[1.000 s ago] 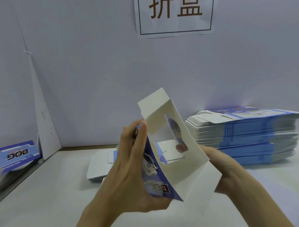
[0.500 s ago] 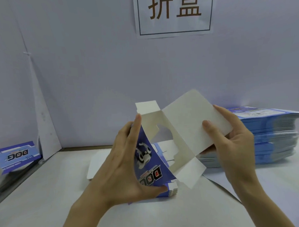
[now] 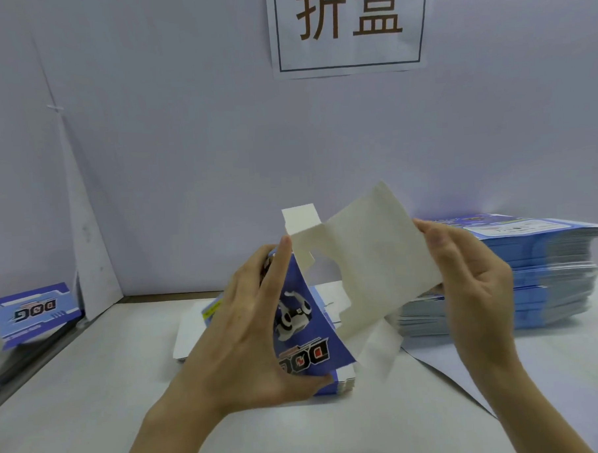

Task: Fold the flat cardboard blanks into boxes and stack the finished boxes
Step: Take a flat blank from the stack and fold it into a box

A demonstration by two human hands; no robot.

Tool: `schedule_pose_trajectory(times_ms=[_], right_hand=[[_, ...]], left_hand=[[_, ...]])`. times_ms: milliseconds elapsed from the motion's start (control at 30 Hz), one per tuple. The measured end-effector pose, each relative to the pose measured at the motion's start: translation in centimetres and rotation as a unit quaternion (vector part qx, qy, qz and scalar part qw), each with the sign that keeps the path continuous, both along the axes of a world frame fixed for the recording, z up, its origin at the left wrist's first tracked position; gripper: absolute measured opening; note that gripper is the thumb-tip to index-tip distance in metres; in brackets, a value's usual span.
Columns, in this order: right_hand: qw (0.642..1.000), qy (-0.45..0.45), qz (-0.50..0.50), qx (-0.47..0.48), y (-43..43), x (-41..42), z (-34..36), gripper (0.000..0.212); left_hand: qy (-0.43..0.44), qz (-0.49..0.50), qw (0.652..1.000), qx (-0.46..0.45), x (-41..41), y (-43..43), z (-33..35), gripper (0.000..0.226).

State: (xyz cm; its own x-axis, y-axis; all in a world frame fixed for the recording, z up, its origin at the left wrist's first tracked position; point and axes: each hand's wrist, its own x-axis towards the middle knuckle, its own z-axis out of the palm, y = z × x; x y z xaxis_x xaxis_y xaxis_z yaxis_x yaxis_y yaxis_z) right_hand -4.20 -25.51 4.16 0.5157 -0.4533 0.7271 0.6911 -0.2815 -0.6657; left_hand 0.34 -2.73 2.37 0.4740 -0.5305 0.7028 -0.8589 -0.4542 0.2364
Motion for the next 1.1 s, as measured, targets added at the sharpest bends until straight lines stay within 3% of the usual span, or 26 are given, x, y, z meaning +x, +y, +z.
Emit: schedule_pose_trajectory(times_ms=[100,233,333,467,700,800,900,967,1033,1100], right_hand=[[0.985,0.089,0.108,0.105,-0.4,-0.4,0.8,0.019],[0.922,0.171,0.25,0.242,-0.7,-0.3,0.8,0.036],[0.911,0.193,0.291,0.22,-0.7,-0.2,0.8,0.034],[0.931,0.212,0.243,0.173,-0.5,0.1,0.4,0.026],[0.959,0.238,0.119,0.094,-1.2,-0.7,1.2,0.04],[0.965,0.218,0.105,0.098,-1.2,-0.9,1.3,0.034],[0.963,0.217,0.133,0.089,-1.1,-0.7,1.3,0.043],[0.944,0.21,0.207,0.148,-1.2,-0.4,1.4,0.041],[0.926,0.207,0.254,0.187,-1.4,-0.1,1.3,0.025],[0.941,0.251,0.218,0.068,-1.4,-0.1,1.0,0.027]], left_hand=[[-0.067,0.015,0.998,0.008,0.0,0.1,0.2,0.125],[-0.13,0.032,0.991,0.029,0.0,-0.1,0.4,0.12],[-0.146,0.048,0.988,0.031,0.2,0.3,0.2,0.12],[-0.129,0.065,0.989,0.038,0.3,0.3,0.0,0.121],[-0.115,0.043,0.991,0.053,0.5,-0.1,-0.5,0.115],[-0.115,0.037,0.991,0.048,0.5,-0.3,-0.6,0.118],[-0.134,0.055,0.989,0.039,0.6,-0.5,-0.6,0.12],[-0.087,0.076,0.993,-0.016,0.5,-0.9,-0.6,0.132],[0.013,0.093,0.986,-0.138,0.0,-1.6,-0.4,0.145],[0.126,0.067,0.949,-0.282,-0.2,-2.1,-0.4,0.148]])
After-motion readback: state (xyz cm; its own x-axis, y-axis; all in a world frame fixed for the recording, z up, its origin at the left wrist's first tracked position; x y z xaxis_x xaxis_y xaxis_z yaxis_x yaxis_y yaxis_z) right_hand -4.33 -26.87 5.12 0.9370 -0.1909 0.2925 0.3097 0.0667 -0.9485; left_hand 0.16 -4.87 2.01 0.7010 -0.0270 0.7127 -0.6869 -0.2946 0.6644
